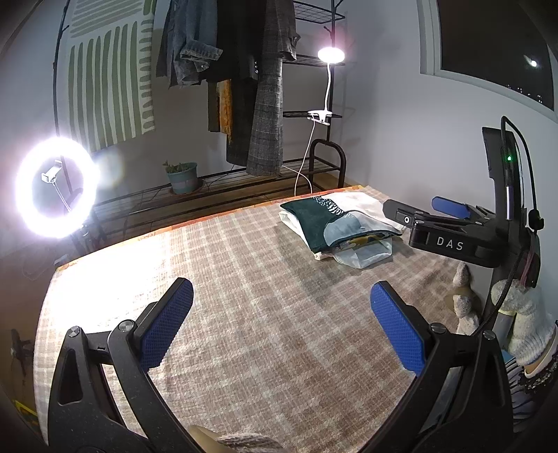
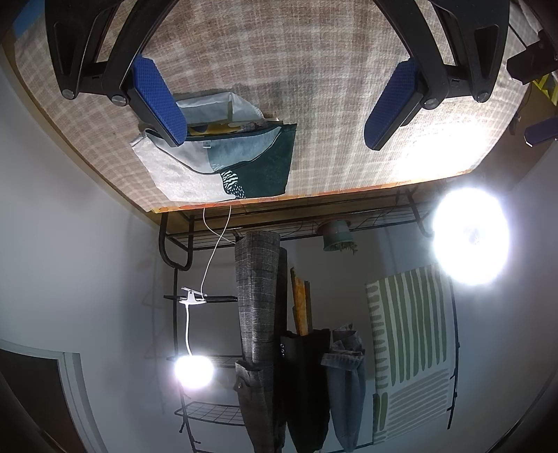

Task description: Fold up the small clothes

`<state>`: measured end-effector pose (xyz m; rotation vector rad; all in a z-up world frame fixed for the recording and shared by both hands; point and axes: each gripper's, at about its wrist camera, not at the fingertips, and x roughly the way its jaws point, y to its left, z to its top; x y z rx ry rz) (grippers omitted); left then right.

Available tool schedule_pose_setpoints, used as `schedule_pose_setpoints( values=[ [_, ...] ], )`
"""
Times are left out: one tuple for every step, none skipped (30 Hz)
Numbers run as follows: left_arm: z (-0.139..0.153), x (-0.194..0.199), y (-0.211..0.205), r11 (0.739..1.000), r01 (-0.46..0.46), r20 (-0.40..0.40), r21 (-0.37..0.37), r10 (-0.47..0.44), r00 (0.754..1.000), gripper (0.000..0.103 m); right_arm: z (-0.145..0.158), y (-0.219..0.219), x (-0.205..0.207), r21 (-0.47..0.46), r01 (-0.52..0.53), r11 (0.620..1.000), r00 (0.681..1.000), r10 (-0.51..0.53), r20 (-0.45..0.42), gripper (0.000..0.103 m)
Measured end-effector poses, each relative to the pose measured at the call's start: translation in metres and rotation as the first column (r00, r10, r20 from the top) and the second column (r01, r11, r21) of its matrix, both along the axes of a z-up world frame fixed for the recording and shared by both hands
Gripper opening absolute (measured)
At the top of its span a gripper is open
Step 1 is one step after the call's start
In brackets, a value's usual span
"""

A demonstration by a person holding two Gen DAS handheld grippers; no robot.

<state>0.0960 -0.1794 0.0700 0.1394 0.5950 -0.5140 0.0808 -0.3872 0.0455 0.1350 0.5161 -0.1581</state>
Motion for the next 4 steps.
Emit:
schedule_pose_setpoints(
  values=[
    [-0.0012,0.0002,0.0010,1.000,0.000,0.001,-0.005,0.000,1.000,0.103,0.0001,-0.0002,-0.0001,0.000,0.001,1.000,1.000,-0.001,0.000,0.103],
    [-0.0010,0.0006,0.0013,1.000,-0.002,0.003,-0.009,0.002,1.000,0.103,0.0001,0.0004,-0.0004,-0.001,0.002,1.000,1.000,-0.002,0.001,0.103],
    [-0.0013,0.0010,0.0017,1.000,-0.006,0.004,-0.010,0.006,1.000,0.103,0.0002,0.0005,-0.0005,-0.001,0.004,1.000,1.000,-0.004,0.001,0.103],
    [-0.0012,0.0019,0.0021,1.000,-0.010,0.005,-0.008,0.010,1.000,0.103,0.0002,0.0008,-0.0008,0.000,0.005,1.000,1.000,-0.005,0.001,0.103]
  ],
)
